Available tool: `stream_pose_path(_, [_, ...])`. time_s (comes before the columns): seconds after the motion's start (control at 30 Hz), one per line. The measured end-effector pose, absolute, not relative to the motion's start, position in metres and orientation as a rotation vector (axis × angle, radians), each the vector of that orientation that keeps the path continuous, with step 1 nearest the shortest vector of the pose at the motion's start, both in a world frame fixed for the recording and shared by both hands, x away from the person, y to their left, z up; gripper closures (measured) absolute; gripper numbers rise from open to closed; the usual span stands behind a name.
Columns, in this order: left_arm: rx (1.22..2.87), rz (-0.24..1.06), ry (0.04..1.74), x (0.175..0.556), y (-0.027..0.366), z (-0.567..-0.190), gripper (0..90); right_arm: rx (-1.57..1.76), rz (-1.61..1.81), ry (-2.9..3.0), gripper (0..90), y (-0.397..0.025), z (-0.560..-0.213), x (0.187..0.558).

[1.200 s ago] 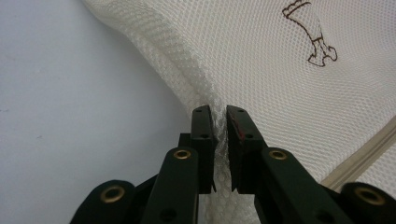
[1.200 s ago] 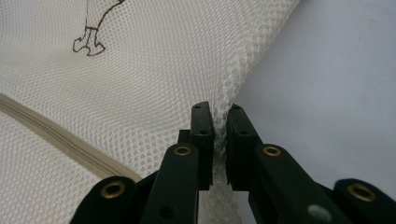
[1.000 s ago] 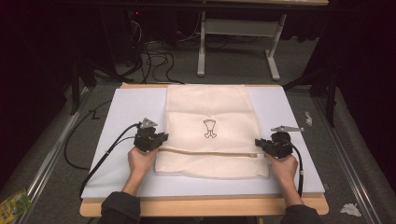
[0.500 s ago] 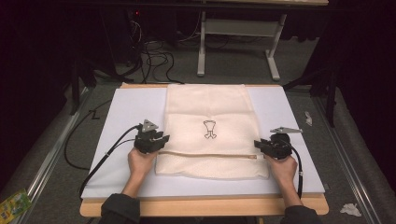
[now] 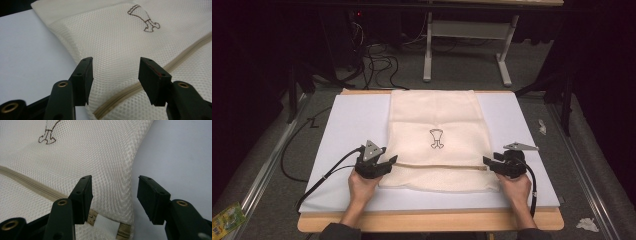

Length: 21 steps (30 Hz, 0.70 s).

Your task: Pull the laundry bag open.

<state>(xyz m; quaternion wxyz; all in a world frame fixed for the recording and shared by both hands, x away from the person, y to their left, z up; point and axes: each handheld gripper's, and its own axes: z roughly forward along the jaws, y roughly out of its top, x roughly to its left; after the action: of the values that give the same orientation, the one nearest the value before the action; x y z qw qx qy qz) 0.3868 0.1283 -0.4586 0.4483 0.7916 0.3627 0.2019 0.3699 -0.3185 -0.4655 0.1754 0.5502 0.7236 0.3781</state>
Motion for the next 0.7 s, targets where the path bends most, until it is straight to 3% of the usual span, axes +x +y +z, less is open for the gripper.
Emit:
stream_pose_path(0.17, [1.937, 0.476, 0.906, 0.385, 0.116, -0.469, 39.6, 1.583, 1.094, 2.047, 46.6, -0.316, -0.469, 0.372])
stream_pose_path(0.47, [1.990, 0.398, 0.913, 0.390, 0.106, -0.482, 36.9, 1.633, 1.111, 2.095, 49.3, -0.311, -0.476, 0.377])
stream_pose_path(0.7, [2.122, 0.441, 0.903, 0.392, 0.092, -0.485, 34.6, 1.597, 1.059, 2.127, 69.7, -0.303, -0.476, 0.375])
